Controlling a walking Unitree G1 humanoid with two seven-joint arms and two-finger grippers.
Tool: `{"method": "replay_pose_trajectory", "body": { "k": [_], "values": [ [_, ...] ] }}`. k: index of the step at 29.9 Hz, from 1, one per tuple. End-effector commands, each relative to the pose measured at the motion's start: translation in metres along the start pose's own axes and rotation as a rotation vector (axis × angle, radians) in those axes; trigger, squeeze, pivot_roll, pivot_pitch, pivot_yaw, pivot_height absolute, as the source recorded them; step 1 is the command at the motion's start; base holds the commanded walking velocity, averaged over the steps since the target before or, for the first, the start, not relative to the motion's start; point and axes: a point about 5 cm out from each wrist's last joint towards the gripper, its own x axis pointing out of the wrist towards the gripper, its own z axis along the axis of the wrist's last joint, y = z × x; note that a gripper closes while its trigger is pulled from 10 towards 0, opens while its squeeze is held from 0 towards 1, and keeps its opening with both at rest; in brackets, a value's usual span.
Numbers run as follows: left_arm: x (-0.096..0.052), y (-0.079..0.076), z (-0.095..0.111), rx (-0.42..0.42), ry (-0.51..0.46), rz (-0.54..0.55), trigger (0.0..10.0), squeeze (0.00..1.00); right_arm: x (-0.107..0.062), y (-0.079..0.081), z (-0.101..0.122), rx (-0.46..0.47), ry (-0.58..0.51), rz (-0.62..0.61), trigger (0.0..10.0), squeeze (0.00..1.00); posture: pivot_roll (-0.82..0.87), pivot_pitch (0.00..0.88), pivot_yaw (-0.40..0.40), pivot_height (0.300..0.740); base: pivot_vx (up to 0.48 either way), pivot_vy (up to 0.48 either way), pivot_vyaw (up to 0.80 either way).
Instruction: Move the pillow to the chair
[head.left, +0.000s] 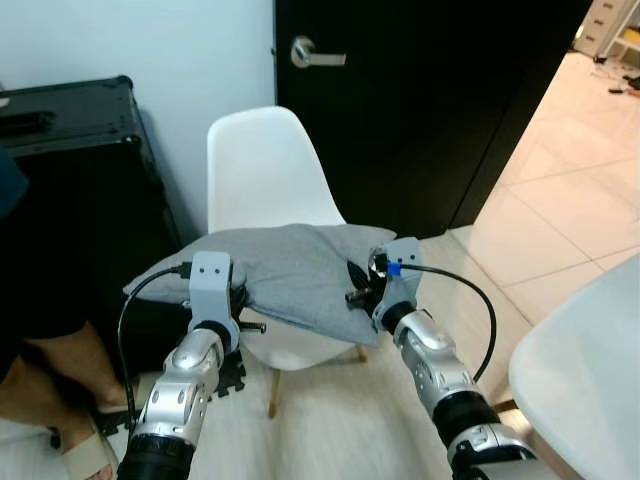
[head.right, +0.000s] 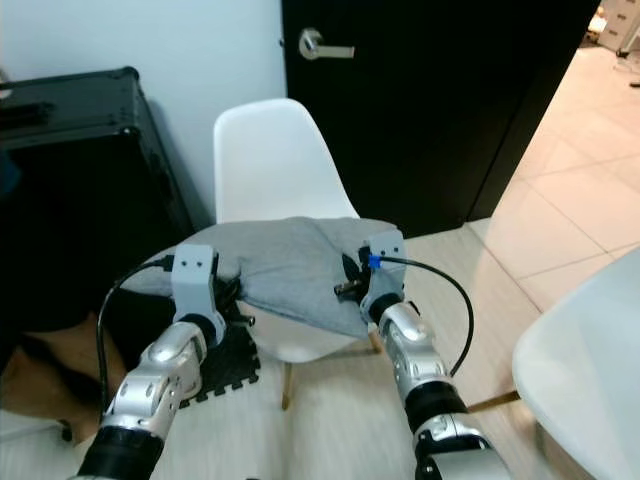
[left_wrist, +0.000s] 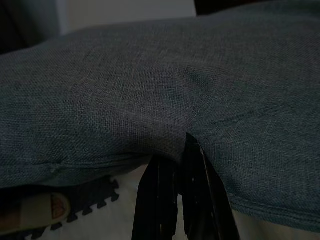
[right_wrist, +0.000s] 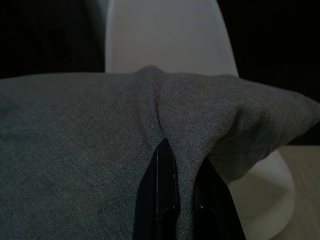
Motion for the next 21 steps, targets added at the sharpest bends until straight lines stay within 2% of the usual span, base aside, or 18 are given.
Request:
{"method": "replay_pose_trajectory", "body": {
  "k": [1, 21],
  "values": [
    [-0.0007, 0.012, 0.0051, -0.007, -0.032, 0.052, 10.0, 0.0, -0.004, -0.0138, 0.0052, 0.005, -0.04, -0.055, 10.0, 0.0, 0.04, 0.063, -0.035, 0.74, 0.334, 0.0, 0.0],
    [-0.0009, 0.0158, 0.0086, -0.013, -0.04, 0.056, 10.0, 0.0, -0.0033, -0.0137, 0.0055, 0.011, -0.044, -0.058, 10.0, 0.0, 0.05, 0.067, -0.034, 0.74, 0.33, 0.0, 0.0]
  ]
}}
